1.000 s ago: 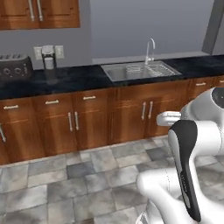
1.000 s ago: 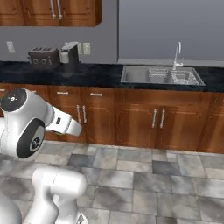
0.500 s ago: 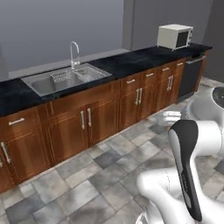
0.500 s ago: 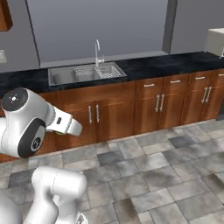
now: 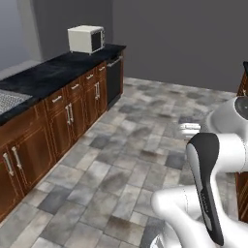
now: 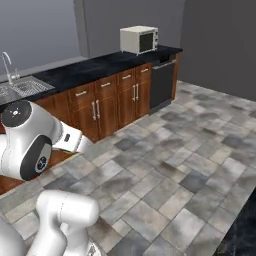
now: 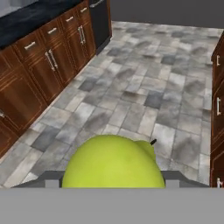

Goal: Place the cold items (kiwi and pear) from the fridge in one tupperware on the dining counter. Place the warm items (hot dog and kebab skewer) in the stove area in another tupperware.

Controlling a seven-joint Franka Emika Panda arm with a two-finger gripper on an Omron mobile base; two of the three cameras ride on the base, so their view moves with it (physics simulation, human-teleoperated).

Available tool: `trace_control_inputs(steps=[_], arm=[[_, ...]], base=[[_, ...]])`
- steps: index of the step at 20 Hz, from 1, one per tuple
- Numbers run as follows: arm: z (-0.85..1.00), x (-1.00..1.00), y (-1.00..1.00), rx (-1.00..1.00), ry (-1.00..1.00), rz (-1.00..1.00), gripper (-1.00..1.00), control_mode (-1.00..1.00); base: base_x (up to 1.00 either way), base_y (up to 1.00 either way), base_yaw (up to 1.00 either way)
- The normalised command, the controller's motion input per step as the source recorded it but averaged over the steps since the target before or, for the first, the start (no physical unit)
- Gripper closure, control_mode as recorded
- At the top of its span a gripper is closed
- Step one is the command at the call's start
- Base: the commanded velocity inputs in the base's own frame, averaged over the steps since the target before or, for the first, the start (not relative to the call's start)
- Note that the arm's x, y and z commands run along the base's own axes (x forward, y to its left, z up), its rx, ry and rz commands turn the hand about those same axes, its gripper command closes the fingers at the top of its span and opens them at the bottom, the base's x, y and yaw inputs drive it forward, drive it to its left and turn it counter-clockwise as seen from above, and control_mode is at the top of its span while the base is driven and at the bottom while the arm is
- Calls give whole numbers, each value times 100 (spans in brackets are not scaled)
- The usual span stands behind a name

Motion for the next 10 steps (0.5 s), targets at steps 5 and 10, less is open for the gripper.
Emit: trace_control_inputs(steps=[5,10], arm=[[0,0,0,0,0,0,100,100],[0,0,0,0,0,0,100,100]], base=[[-58,0,-65],[-31,2,-15]])
